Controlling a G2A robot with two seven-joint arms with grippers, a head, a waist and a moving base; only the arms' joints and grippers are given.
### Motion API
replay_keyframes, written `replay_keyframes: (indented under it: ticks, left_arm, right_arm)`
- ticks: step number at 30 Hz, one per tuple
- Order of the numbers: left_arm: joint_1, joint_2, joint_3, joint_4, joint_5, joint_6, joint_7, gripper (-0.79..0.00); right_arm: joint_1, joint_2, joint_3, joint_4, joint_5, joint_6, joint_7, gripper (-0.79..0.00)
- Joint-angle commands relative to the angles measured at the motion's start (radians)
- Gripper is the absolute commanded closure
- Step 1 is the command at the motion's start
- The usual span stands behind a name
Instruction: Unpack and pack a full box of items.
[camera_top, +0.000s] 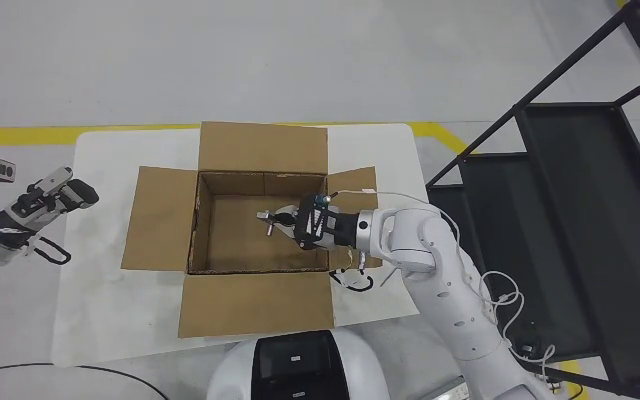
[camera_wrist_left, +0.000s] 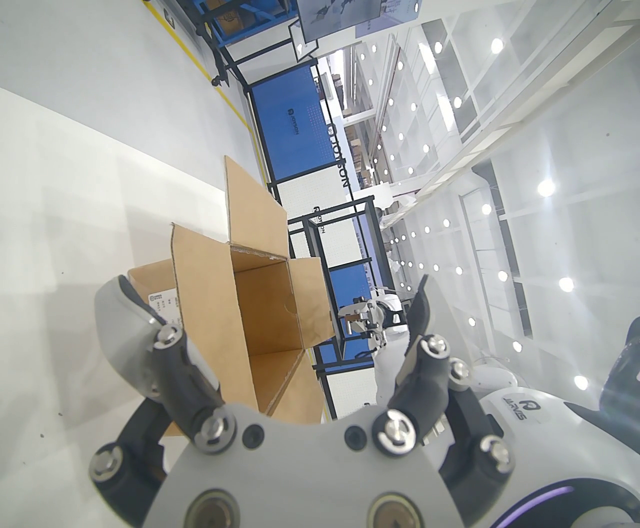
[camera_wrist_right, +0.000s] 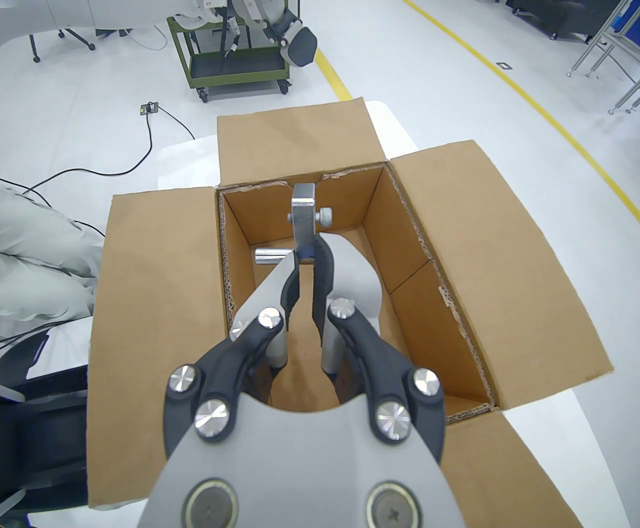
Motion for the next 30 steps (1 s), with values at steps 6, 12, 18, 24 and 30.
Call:
replay_keyframes:
  ticks: [6,12,18,24,30]
  left_arm:
    - [0.000,0.000,0.000,0.000,0.000,0.000,0.000,-0.785]
    - [0.000,0.000,0.000,0.000,0.000,0.000,0.000,-0.785]
    - [0.000,0.000,0.000,0.000,0.000,0.000,0.000,-0.785]
    - [0.000,0.000,0.000,0.000,0.000,0.000,0.000,-0.785]
    - [0.000,0.000,0.000,0.000,0.000,0.000,0.000,-0.785]
  right_arm:
    - [-0.082,0.018,0.059,-0.082,-0.009,-0.006,-0.018,0.000]
    - [-0.312,0.060,0.317,-0.218,0.085,-0.093,-0.061,0.000]
    - [-0.536,0.083,0.622,-0.205,0.207,-0.105,-0.166,0.000]
    - [-0.673,0.090,0.751,-0.118,0.245,-0.072,-0.197,0.000]
    - [-0.685,0.099,0.716,-0.016,0.219,0.011,-0.090,0.000]
